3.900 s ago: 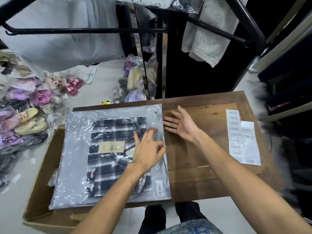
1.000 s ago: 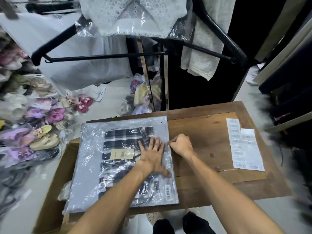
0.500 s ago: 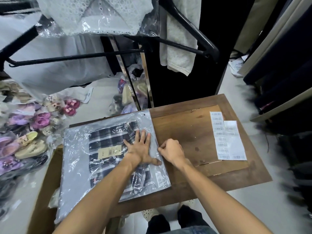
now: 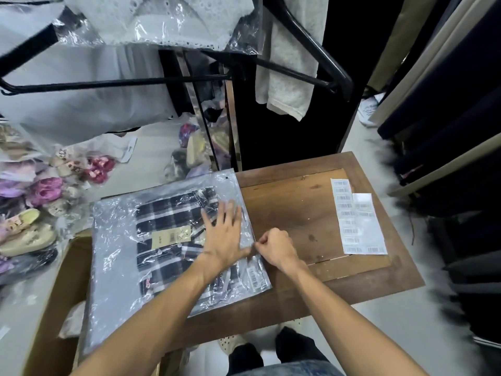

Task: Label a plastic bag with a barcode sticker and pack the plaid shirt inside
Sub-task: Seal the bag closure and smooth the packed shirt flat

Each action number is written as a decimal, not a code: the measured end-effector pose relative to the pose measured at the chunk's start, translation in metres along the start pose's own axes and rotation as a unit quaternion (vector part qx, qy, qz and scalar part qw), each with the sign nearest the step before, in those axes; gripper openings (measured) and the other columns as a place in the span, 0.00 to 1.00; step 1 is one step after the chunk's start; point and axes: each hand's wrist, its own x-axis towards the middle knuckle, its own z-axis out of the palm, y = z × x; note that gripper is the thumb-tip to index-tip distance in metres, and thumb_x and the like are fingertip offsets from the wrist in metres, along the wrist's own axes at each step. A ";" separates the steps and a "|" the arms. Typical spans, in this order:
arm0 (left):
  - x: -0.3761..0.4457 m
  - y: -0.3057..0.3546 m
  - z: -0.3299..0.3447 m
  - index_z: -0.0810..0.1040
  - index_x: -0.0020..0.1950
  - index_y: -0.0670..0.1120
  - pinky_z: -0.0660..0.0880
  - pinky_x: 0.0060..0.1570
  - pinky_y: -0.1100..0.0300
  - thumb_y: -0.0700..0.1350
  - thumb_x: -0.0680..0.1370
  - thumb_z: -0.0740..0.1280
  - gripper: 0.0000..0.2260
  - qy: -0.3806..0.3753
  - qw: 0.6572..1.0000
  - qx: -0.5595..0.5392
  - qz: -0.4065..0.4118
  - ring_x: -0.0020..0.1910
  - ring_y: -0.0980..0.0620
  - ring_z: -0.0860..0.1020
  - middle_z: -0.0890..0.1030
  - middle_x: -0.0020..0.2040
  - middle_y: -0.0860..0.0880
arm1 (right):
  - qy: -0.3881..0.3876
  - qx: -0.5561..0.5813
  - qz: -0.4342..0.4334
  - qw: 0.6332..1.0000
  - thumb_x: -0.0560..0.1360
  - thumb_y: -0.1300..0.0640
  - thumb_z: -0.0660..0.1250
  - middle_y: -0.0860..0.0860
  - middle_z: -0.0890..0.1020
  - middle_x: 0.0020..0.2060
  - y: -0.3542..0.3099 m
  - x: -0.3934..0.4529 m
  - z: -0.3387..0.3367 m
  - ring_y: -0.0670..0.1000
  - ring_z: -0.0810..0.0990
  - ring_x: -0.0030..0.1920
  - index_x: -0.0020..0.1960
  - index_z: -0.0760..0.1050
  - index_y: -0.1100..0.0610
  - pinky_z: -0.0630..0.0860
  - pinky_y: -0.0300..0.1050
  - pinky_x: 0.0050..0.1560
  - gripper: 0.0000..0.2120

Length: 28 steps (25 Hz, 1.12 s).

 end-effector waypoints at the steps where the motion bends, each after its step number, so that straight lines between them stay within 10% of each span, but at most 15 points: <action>1: -0.010 0.007 0.003 0.42 0.84 0.44 0.44 0.73 0.22 0.74 0.75 0.57 0.51 0.015 1.000 0.004 0.020 0.83 0.39 0.42 0.38 0.83 0.42 | -0.001 -0.005 0.002 1.000 0.75 0.49 0.72 0.55 0.88 0.50 -0.001 0.001 0.000 0.59 0.85 0.55 0.48 0.87 0.53 0.80 0.47 0.54 0.09; 7: -0.033 0.015 0.029 0.36 0.83 0.48 0.40 0.67 0.16 0.81 0.68 0.58 0.59 -0.132 0.989 0.014 0.065 0.82 0.40 0.33 0.34 0.84 0.47 | 0.002 -0.007 0.026 1.000 0.73 0.48 0.72 0.55 0.88 0.43 -0.007 0.000 0.000 0.59 0.85 0.50 0.39 0.84 0.55 0.80 0.46 0.51 0.11; 28: -0.031 0.013 0.031 0.31 0.82 0.49 0.43 0.64 0.14 0.82 0.67 0.57 0.60 -0.150 0.986 -0.009 0.067 0.81 0.42 0.31 0.30 0.82 0.49 | -0.033 -0.057 0.014 0.998 0.72 0.49 0.73 0.53 0.89 0.45 0.033 -0.060 0.002 0.55 0.87 0.50 0.46 0.88 0.51 0.80 0.44 0.51 0.08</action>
